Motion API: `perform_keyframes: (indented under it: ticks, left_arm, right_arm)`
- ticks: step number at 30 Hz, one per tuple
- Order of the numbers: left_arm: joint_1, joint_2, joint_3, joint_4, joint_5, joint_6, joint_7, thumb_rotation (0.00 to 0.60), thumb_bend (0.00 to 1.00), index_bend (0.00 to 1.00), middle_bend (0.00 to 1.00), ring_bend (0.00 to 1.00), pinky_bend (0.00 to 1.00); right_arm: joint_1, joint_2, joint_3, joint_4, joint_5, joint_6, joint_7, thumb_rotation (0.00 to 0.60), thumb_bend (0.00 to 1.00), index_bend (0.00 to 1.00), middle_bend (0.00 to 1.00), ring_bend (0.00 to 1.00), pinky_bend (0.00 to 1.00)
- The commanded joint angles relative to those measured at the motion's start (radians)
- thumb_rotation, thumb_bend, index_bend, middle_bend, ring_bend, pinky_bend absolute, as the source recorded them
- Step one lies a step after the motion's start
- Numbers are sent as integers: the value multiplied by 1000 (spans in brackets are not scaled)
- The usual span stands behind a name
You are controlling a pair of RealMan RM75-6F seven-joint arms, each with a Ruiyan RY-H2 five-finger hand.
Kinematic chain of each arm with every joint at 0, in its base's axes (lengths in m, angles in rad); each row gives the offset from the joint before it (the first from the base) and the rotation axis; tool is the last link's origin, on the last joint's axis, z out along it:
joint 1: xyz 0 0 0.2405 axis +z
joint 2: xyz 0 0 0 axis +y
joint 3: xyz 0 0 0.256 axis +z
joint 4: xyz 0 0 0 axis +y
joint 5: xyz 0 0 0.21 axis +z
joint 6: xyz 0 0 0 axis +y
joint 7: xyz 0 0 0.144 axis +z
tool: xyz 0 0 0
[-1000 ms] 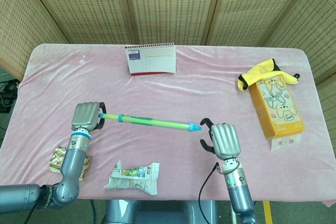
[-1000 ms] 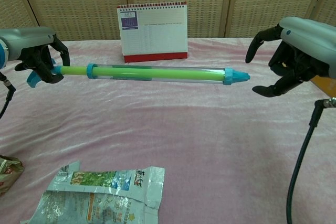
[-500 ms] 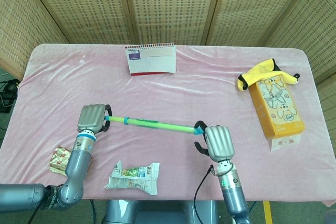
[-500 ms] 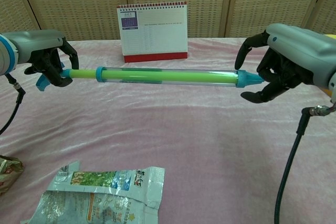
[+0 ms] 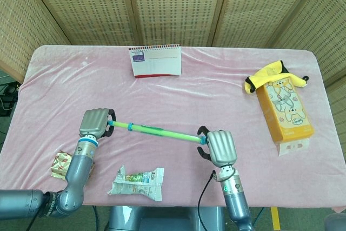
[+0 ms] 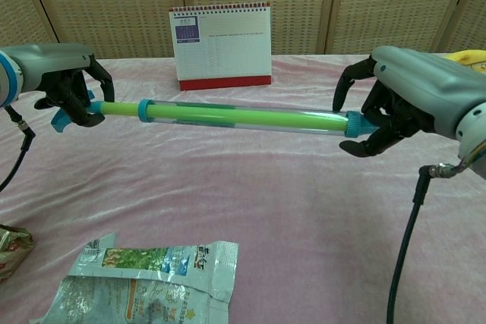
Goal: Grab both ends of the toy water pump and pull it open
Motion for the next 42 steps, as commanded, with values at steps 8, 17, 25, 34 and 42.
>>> perform_keyframes:
  ticks: [8, 17, 25, 34, 42]
  left_arm:
    - [-5, 7, 17, -11, 2, 5, -7, 600, 684, 845, 965, 870, 815]
    - [2, 29, 35, -13, 6, 2, -21, 600, 686, 845, 965, 870, 815]
    - [33, 63, 71, 14, 26, -24, -59, 600, 685, 845, 965, 870, 815]
    - [76, 94, 118, 86, 103, -59, -117, 600, 685, 845, 965, 870, 815]
    - [105, 127, 135, 104, 139, -75, -149, 600, 685, 844, 965, 870, 815]
  right_arm:
    - [-1, -8, -2, 11, -4, 21, 1, 600, 431, 634, 1000, 1000, 695]
    - [-7, 12, 0, 42, 7, 26, 13, 600, 431, 705, 1000, 1000, 695]
    - [-23, 52, 0, 82, 18, 22, 53, 600, 432, 710, 1000, 1000, 695]
    - [-48, 110, 8, 117, 32, 21, 112, 600, 432, 710, 1000, 1000, 695]
    - [-63, 155, 17, 97, 31, 40, 122, 600, 434, 713, 1000, 1000, 695]
